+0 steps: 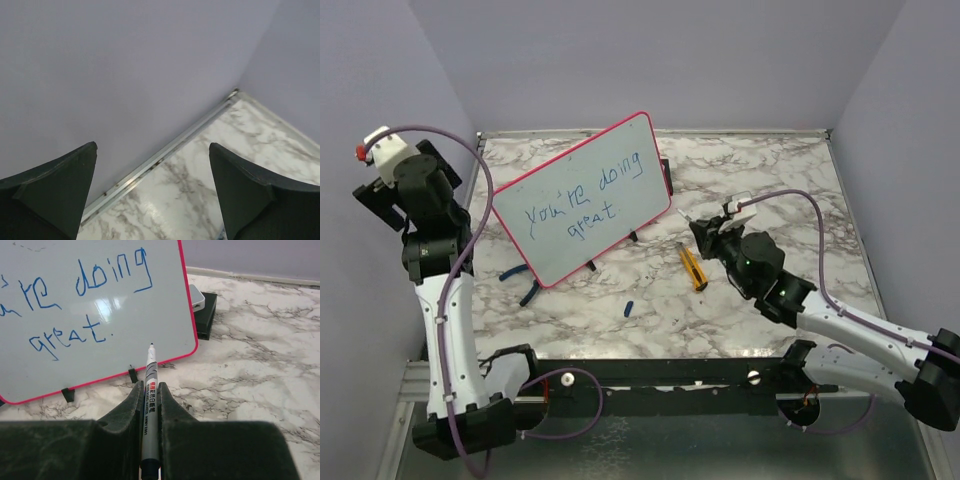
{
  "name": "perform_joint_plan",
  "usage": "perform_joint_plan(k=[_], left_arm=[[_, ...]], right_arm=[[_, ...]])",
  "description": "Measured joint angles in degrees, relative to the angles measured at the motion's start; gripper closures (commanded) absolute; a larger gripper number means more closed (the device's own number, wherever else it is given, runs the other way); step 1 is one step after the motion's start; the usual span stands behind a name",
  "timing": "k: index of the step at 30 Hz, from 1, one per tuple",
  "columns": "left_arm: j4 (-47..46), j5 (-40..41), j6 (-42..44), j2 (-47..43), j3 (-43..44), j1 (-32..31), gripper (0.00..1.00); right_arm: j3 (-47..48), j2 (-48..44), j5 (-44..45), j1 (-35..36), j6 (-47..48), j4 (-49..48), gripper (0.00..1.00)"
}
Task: Write a sentence on the whiteboard
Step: Close the whiteboard marker at the center of the board.
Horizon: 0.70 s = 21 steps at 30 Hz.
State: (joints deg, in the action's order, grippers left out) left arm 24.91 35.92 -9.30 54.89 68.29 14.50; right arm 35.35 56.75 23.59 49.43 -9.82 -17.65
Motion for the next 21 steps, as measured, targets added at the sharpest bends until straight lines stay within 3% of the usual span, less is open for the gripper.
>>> perform_joint_plan(k=[3, 9, 18, 21], left_arm=[[2.0, -3.4, 0.8, 1.6, 9.4, -5.6, 0.1], [7.3, -10.7, 1.5, 7.6, 21.4, -24.8, 0.12], [11.3, -10.3, -2.8, 20.1, 14.5, -61.7, 0.13], [10.2, -14.2, -7.5, 19.4, 8.3, -66.6, 0.17]], right_arm=[[1.1, -0.9, 0.7, 0.0, -0.2, 4.5, 0.99], [4.3, 0.1, -2.9, -2.6, -1.2, 12.5, 1.0], [5.7, 2.3, -9.6, -15.2, -7.8, 22.2, 0.99], [5.6, 0.9, -9.7, -17.0, -9.8, 24.2, 0.99]])
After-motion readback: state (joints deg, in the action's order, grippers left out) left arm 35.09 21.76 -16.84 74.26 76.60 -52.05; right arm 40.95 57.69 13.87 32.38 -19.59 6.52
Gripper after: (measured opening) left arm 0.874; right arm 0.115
